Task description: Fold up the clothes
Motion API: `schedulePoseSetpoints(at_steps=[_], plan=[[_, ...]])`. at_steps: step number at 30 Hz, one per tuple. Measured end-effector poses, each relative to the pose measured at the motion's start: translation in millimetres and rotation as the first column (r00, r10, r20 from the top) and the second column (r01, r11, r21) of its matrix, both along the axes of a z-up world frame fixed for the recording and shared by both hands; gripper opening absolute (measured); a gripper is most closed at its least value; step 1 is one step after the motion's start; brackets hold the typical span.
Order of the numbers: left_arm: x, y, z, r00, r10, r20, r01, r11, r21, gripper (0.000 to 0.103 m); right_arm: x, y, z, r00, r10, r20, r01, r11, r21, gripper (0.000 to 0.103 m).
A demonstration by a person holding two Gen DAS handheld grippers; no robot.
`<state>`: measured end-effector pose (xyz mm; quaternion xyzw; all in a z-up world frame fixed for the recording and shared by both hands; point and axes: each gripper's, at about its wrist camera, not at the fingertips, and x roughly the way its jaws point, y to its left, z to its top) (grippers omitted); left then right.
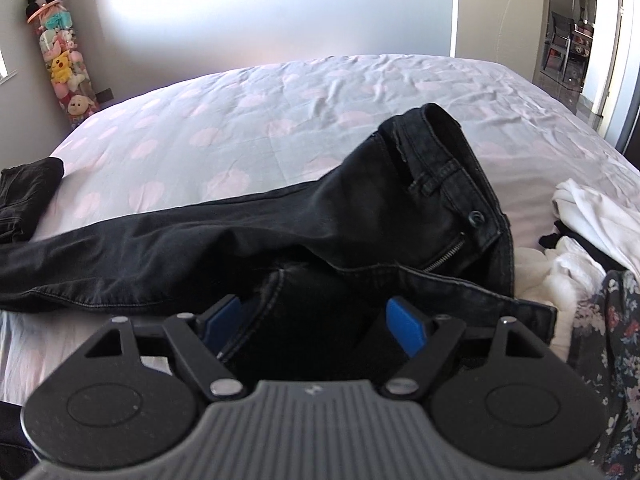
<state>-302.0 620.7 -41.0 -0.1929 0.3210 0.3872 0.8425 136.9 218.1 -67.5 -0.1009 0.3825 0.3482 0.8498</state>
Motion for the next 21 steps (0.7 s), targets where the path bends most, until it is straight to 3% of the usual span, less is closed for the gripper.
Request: schedulePoseSetpoints(at_steps=[3, 6, 9, 13, 17, 21], plan=[[-7.5, 2.6, -1.7, 0.999, 0.016, -0.041, -0.016, 1.000, -0.010, 0.010, -2.5, 2.1, 1.6, 1.000, 0.011, 0.002, -0.011, 1.000, 0.006, 0.083], [-15.5, -1.0, -33.5, 0.993, 0.007, -0.117, -0.016, 0.997, -0.080, 0.010, -2.6, -1.3, 3.0, 1.000, 0.008, -0.001, -0.008, 1.000, 0.010, 0.083], [-29.1, -7.7, -71.6, 0.990, 0.012, -0.140, -0.036, 0.984, -0.173, 0.010, -1.0, -6.8, 4.4, 1.000, -0.004, -0.003, 0.004, 1.000, 0.004, 0.083], [-41.7, -20.2, -102.6, 0.987, 0.007, -0.163, -0.046, 0.970, -0.240, 0.010, 1.3, -14.8, 8.6, 1.000, -0.015, -0.001, 0.015, 1.000, -0.002, 0.083], [-46.8, -27.8, -116.8, 0.983, 0.002, -0.182, -0.045, 0.971, -0.233, 0.010, 2.5, -19.5, 7.9, 1.000, -0.013, -0.009, 0.013, 1.000, -0.008, 0.083], [-39.9, -25.1, -110.0, 0.976, -0.007, -0.218, -0.041, 0.976, -0.215, 0.013, -0.1, -18.1, 5.7, 0.999, 0.025, -0.029, -0.025, 1.000, -0.016, 0.083]])
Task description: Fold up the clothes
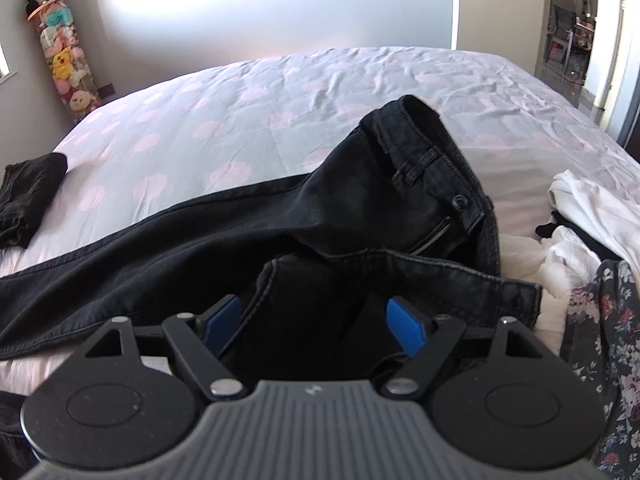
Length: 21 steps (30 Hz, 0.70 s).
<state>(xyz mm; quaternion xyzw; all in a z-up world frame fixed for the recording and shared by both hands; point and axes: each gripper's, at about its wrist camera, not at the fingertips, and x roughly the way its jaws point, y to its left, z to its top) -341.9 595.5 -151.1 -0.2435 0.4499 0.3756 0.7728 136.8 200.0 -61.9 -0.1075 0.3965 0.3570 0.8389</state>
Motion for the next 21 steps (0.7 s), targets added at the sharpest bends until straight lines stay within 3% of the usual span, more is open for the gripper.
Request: schedulePoseSetpoints(at_steps=[1, 4, 6, 12, 14, 15, 16, 17, 18, 21], plan=[[1.0, 0.8, 4.3, 1.000, -0.003, -0.004, 0.003, 1.000, 0.008, 0.013, -1.6, 1.1, 0.2, 1.000, 0.012, 0.004, -0.012, 1.000, -0.003, 0.083], [3.3, 2.8, 21.9, 1.000, -0.023, 0.002, 0.023, 0.999, 0.046, 0.034, -4.1, 3.0, 1.3, 0.999, 0.036, 0.020, -0.035, 0.999, -0.008, 0.083], [5.4, 8.8, 34.5, 0.999, -0.022, 0.041, 0.019, 0.998, 0.065, 0.056, -3.7, 3.8, 1.8, 0.999, 0.037, 0.022, -0.037, 0.999, -0.004, 0.083], [39.2, 48.2, 45.8, 0.989, 0.059, 0.134, -0.072, 0.993, 0.097, 0.064, -0.7, 9.3, 2.0, 0.999, 0.036, 0.030, -0.036, 0.999, -0.003, 0.083], [50.7, 64.7, 38.6, 0.981, 0.109, 0.159, -0.123, 0.989, 0.085, 0.063, 1.4, 9.4, 0.9, 0.999, 0.030, 0.032, -0.030, 0.999, -0.013, 0.083], [52.0, 76.3, 32.5, 0.976, 0.135, 0.169, -0.148, 0.987, 0.063, 0.056, 3.0, 8.6, 0.4, 0.999, 0.024, 0.032, -0.024, 1.000, -0.020, 0.083], [53.6, 85.7, 26.0, 0.973, 0.152, 0.174, -0.162, 0.986, 0.041, 0.047, 5.0, 7.2, 0.2, 0.999, 0.017, 0.032, -0.016, 1.000, -0.026, 0.083], [55.9, 92.8, 19.7, 0.971, 0.164, 0.174, -0.171, 0.985, 0.025, 0.025, 7.3, 5.3, 0.2, 0.999, 0.008, 0.035, -0.007, 0.999, -0.033, 0.083], [58.9, 97.2, 14.5, 0.971, 0.175, 0.165, -0.181, 0.983, 0.023, 0.018, 9.9, 2.5, 0.6, 0.999, -0.004, 0.044, 0.006, 0.999, -0.043, 0.083], [71.8, 101.8, 2.6, 0.984, 0.160, 0.080, -0.167, 0.983, 0.082, 0.016, 20.4, -10.3, 2.3, 0.996, -0.050, 0.073, 0.056, 0.996, -0.073, 0.083]])
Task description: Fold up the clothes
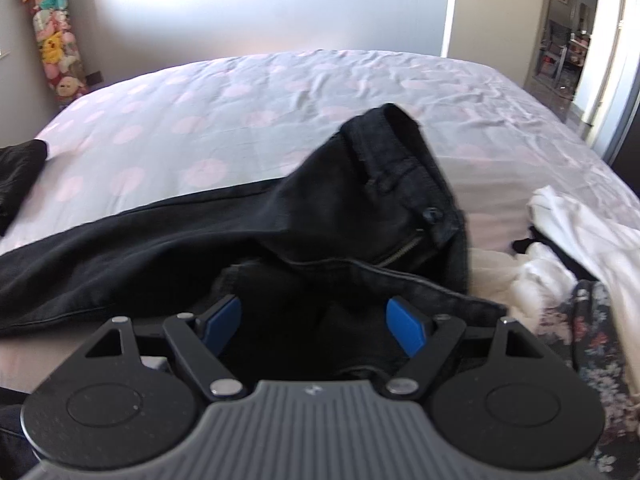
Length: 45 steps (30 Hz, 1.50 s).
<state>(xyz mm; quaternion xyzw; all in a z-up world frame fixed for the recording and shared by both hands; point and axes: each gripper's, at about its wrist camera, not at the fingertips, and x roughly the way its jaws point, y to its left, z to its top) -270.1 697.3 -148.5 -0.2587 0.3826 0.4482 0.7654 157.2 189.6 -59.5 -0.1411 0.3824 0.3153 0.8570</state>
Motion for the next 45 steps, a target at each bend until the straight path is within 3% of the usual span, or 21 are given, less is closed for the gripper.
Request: schedulePoseSetpoints(at_steps=[4, 7, 10, 15, 16, 23, 27, 34, 38, 42, 45], plan=[[19.1, -3.0, -19.6, 0.991, -0.035, -0.130, 0.043, 0.997, 0.058, 0.016, 17.6, -23.7, 3.5, 0.997, -0.076, 0.024, 0.077, 0.997, -0.021, 0.083], [26.5, -7.3, -22.6, 0.985, -0.024, -0.169, 0.038, 0.996, 0.083, 0.016, 28.3, -41.9, 5.1, 0.993, -0.113, 0.021, 0.114, 0.993, -0.043, 0.083], [24.8, -15.5, -7.7, 0.981, -0.051, -0.185, 0.072, 0.991, 0.110, 0.018, 33.3, -60.7, 4.8, 0.990, -0.139, -0.024, 0.138, 0.990, -0.041, 0.083], [2.3, -49.8, 39.5, 0.977, -0.147, -0.157, 0.167, 0.978, 0.122, 0.054, 26.9, -81.6, -5.9, 0.987, -0.124, -0.097, 0.122, 0.992, -0.027, 0.083], [-2.3, -61.1, 49.4, 0.971, -0.188, -0.147, 0.206, 0.972, 0.115, 0.055, 25.1, -83.9, -10.3, 0.986, -0.123, -0.113, 0.121, 0.992, -0.025, 0.083], [-23.9, -160.4, 105.1, 0.895, -0.438, -0.089, 0.444, 0.894, 0.064, 0.066, 17.7, -90.9, -30.5, 0.968, -0.126, -0.217, 0.138, 0.990, 0.041, 0.083], [-37.0, -210.2, 115.8, 0.849, -0.526, -0.053, 0.528, 0.849, 0.035, 0.073, 9.9, -87.3, -24.6, 0.977, -0.085, -0.198, 0.099, 0.993, 0.065, 0.083], [-42.6, -256.4, 94.3, 0.757, -0.652, -0.044, 0.647, 0.757, -0.092, 0.076, 17.1, -86.4, -28.6, 0.962, -0.091, -0.259, 0.115, 0.990, 0.077, 0.083], [-43.2, -274.4, 80.8, 0.699, -0.711, -0.076, 0.703, 0.703, -0.113, 0.077, 10.8, -91.5, -25.7, 0.963, -0.085, -0.257, 0.113, 0.989, 0.093, 0.083], [-41.2, -282.7, 69.1, 0.656, -0.745, -0.122, 0.734, 0.667, -0.127, 0.077, 9.0, -96.8, -22.9, 0.964, -0.085, -0.251, 0.112, 0.989, 0.097, 0.083], [-37.9, -280.2, 56.6, 0.649, -0.744, -0.159, 0.726, 0.668, -0.164, 0.077, 11.2, -98.4, -20.5, 0.967, -0.083, -0.241, 0.109, 0.989, 0.096, 0.083]])
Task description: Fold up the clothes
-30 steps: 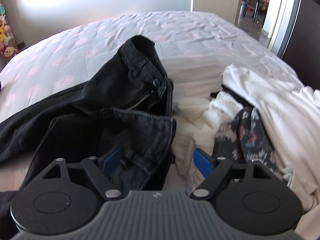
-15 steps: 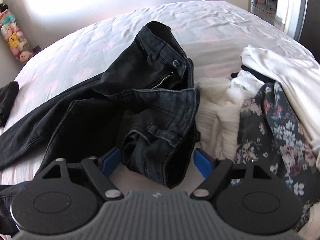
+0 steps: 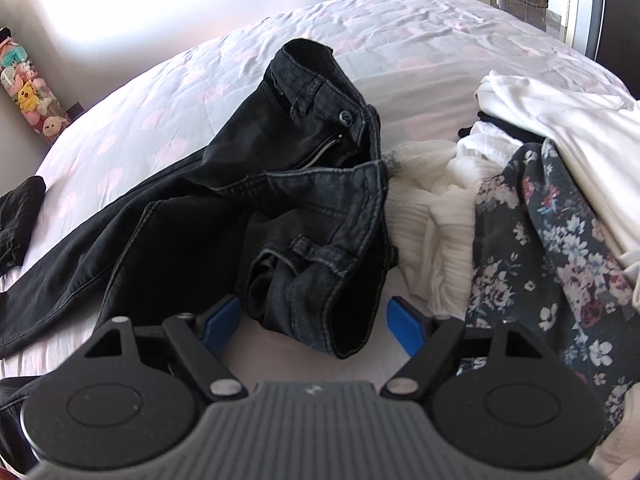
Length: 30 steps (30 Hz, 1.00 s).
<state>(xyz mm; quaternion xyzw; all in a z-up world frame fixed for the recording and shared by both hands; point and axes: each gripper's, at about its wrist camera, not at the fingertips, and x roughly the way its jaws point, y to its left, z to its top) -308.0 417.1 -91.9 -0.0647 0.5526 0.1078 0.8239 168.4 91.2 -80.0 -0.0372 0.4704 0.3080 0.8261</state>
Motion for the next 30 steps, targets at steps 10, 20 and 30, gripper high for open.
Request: schedulePoseSetpoints(at_steps=[10, 20, 30], plan=[[-5.2, 25.0, 0.6, 0.989, 0.146, 0.025, -0.143, 0.983, -0.114, 0.019, 14.8, 8.4, -19.1, 0.994, 0.015, -0.104, -0.009, 0.998, 0.059, 0.054], [-20.7, 30.3, 58.1, 0.953, 0.278, 0.125, -0.279, 0.960, -0.010, 0.011, -7.4, -1.5, 33.9, 0.992, -0.003, 0.129, -0.013, 0.992, 0.123, 0.015], [-71.8, 57.7, 105.2, 0.869, 0.471, 0.155, -0.484, 0.872, 0.065, 0.011, 5.3, -39.6, 88.8, 0.956, -0.115, 0.268, 0.079, 0.987, 0.140, 0.016]])
